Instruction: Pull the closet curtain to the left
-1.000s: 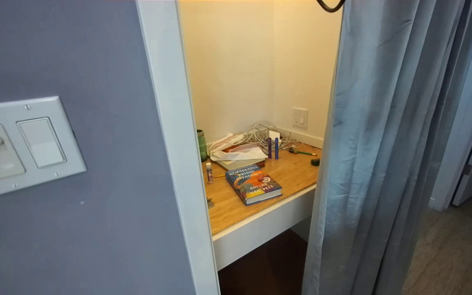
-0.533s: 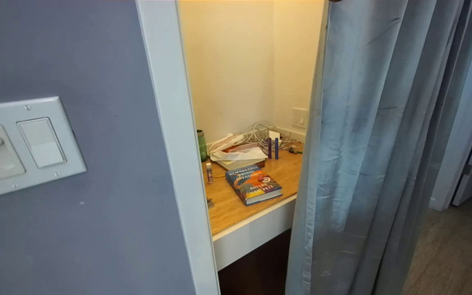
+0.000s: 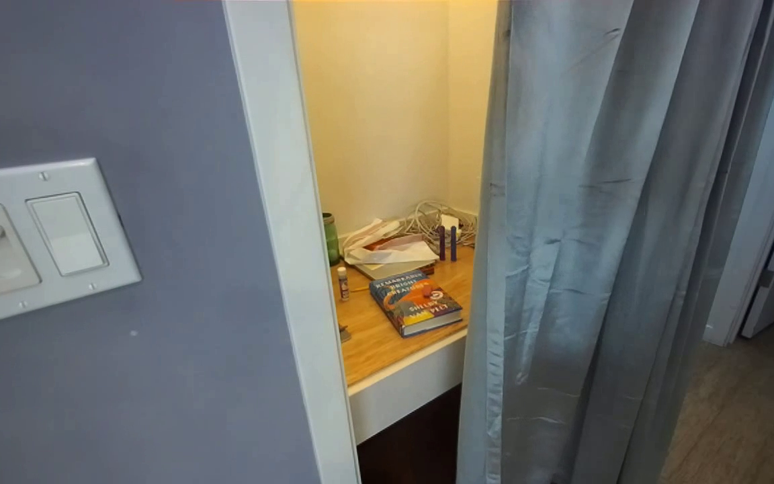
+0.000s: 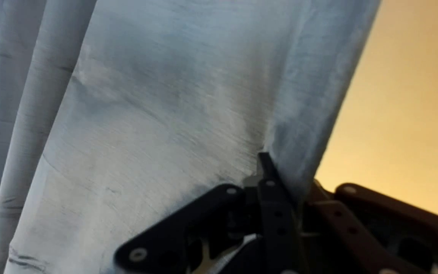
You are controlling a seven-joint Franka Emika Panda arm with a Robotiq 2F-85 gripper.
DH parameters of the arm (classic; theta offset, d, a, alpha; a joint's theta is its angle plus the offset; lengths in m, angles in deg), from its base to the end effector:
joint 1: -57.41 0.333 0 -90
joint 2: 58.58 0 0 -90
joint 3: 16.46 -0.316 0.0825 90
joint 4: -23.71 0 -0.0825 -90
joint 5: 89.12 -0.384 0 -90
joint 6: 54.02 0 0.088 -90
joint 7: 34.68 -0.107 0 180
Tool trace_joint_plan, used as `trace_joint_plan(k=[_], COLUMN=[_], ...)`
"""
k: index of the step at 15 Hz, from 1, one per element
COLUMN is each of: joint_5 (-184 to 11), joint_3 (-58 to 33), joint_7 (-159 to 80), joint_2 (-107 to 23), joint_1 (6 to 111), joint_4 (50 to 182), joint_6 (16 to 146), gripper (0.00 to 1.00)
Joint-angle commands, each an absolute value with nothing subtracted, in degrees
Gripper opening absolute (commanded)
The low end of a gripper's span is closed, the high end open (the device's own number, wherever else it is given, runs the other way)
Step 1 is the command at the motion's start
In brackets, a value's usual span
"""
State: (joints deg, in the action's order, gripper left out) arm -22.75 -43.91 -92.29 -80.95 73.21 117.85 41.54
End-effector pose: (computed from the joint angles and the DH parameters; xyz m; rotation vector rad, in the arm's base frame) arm 0.3158 0.2779 0.8399 2.0357 -0.3851 1.5349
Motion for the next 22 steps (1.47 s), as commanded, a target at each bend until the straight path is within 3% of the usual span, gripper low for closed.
trace_joint_plan(k=[1, 11, 13, 22], joint_5=[-26.5, -24.0, -19.9, -19.4], joint_3=[-50.1, -59.9, -56.9, -59.0], joint_7=[-92.1, -89.4, -87.8, -86.4], joint_2=[-77.5, -74.9, -78.4, -76.3], joint_1=[75.6, 75.8, 73.6, 74.2], joint_4=[117.3, 115.8, 114.0, 112.8], joint_6=[35.7, 33.6, 35.4, 35.8], gripper=[0.02, 0.02, 0.02, 0.02])
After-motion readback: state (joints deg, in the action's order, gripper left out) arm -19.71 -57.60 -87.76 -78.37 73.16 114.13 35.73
